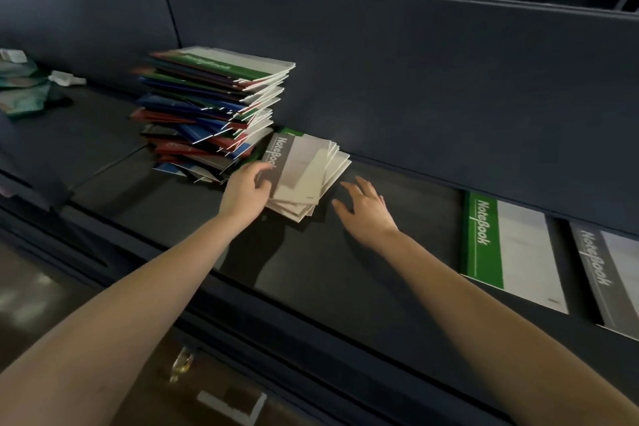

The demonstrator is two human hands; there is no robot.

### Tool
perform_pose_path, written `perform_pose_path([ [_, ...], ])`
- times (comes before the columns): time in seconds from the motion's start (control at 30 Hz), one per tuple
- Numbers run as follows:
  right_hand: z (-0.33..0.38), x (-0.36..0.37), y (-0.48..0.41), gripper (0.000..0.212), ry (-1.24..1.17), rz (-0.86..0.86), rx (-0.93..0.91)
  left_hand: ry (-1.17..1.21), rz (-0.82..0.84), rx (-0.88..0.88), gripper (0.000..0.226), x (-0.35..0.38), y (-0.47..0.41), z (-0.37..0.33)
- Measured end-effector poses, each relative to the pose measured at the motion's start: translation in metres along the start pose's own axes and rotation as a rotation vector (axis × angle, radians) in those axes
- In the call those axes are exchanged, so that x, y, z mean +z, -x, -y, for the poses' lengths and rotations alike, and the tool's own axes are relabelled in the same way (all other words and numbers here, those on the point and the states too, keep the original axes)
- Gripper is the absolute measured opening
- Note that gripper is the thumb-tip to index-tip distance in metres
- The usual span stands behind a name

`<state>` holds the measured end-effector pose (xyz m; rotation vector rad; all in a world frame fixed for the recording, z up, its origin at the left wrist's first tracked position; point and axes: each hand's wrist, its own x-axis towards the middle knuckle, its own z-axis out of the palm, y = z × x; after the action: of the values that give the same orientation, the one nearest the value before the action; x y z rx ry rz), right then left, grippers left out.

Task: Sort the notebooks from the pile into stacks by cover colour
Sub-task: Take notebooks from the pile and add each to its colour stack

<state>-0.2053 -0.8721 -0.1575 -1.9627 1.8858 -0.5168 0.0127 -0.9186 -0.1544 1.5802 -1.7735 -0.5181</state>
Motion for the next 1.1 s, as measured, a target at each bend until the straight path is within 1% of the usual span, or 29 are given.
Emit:
perform_pose_path([
  [0.1, 0.018, 0.003, -0.020, 0.060, -0.017, -0.003, 0.024, -0.034, 0.051, -0.071, 0.039, -0.008, -0.023, 0.018],
  [0.2, 0.035, 0.007, -0.042, 0.067, -0.063, 0.002, 0.079, -0.020, 0.133, -0.070, 0.041, -0.007, -0.040, 0.029],
  [0.27, 0.044, 0.017, -0.053, 0.072, -0.077, 0.050, 0.116, -0.066, 0.173, -0.063, 0.043, -0.001, -0.046, 0.035],
  [0.33, 0.049, 0.032, -0.061, 0.077, -0.044, 0.101, 0.144, -0.135, 0.140, -0.029, 0.043, 0.008, -0.049, 0.044],
  [0.43, 0.050, 0.051, -0.066, 0.081, 0.031, 0.082, 0.171, -0.145, 0.011, 0.040, 0.041, 0.019, -0.048, 0.054],
  [0.57, 0.048, 0.059, -0.067, 0.080, 0.082, 0.033, 0.191, -0.132, -0.005, 0.053, 0.041, 0.024, -0.050, 0.060],
  [0.67, 0.048, 0.059, -0.068, 0.080, 0.079, 0.036, 0.199, -0.092, -0.013, 0.073, 0.043, 0.022, -0.051, 0.062],
  [0.73, 0.048, 0.056, -0.068, 0.080, 0.032, 0.033, 0.213, -0.032, -0.027, 0.080, 0.037, 0.021, -0.049, 0.061],
  [0.8, 0.048, 0.052, -0.067, 0.083, -0.071, 0.016, 0.242, 0.005, -0.048, 0.109, 0.031, 0.018, -0.046, 0.059],
  [0.9, 0.046, 0.046, -0.068, 0.087, -0.335, -0.065, 0.322, -0.023, -0.052, 0.217, 0.028, 0.017, -0.039, 0.055],
  [0.97, 0.043, 0.041, -0.068, 0.086, -0.481, -0.139, 0.364, -0.075, -0.038, 0.301, 0.027, 0.017, -0.033, 0.051],
  [1.03, 0.039, 0.038, -0.065, 0.084, -0.507, -0.189, 0.357, -0.069, -0.027, 0.337, 0.032, 0.015, -0.026, 0.046],
  [1.1, 0.033, 0.039, -0.062, 0.081, -0.480, -0.242, 0.343, -0.037, -0.004, 0.316, 0.037, 0.010, -0.021, 0.041],
])
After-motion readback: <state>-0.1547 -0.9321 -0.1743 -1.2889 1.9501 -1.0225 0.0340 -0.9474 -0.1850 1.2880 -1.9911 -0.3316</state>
